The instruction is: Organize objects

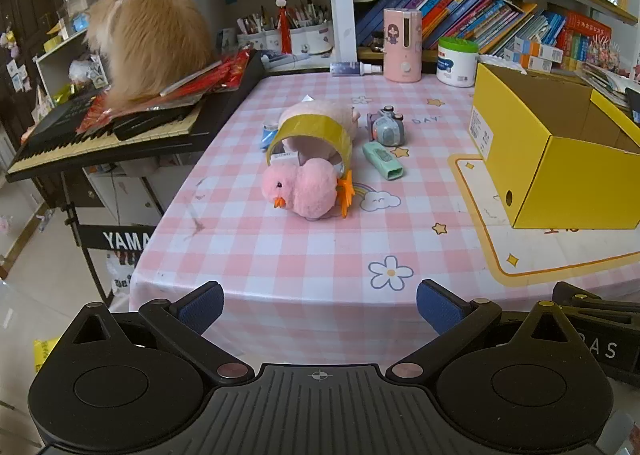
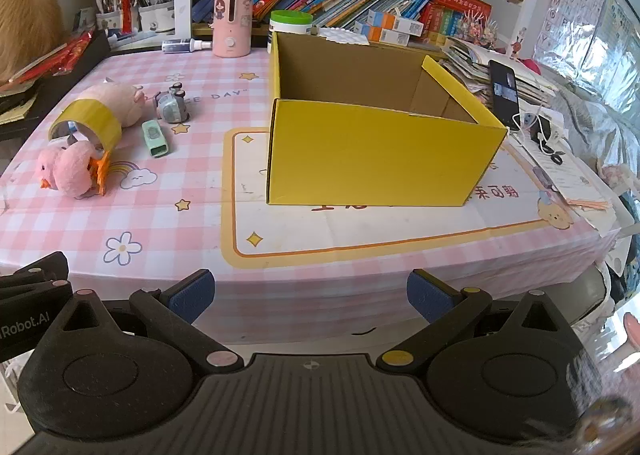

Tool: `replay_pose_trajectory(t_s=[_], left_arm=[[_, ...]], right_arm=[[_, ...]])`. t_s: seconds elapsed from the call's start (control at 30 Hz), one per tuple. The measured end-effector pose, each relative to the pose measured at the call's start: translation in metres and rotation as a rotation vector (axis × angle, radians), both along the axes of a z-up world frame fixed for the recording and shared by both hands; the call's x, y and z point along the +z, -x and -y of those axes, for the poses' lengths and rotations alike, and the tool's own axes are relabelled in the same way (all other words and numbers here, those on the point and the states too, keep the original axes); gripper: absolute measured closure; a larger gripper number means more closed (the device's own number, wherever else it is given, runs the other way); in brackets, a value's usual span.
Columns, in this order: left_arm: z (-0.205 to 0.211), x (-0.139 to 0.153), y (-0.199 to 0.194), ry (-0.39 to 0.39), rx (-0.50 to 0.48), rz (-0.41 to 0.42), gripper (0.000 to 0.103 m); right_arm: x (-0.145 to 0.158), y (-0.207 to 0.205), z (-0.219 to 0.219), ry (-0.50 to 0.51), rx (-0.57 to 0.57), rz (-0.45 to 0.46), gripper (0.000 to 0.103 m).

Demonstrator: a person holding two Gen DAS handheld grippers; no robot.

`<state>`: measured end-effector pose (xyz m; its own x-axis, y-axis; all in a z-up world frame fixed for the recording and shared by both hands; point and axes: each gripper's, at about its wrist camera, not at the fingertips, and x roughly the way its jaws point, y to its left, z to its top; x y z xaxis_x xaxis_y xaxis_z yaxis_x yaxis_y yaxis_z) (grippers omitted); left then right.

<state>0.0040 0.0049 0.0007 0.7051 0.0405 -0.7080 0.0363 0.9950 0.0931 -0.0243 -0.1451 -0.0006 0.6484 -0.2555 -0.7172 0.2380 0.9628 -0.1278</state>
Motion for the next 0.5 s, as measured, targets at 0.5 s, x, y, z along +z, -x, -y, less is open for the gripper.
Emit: replay_pose_trajectory(t_s=[0.5], left_arm=[[-0.0017,-0.0016,-0.0006,0.000,0.003,0.000,0.000]], right_arm=[[-0.0015,-0.0030,-0.0020,-0.007,0.006,-0.006,0.000]])
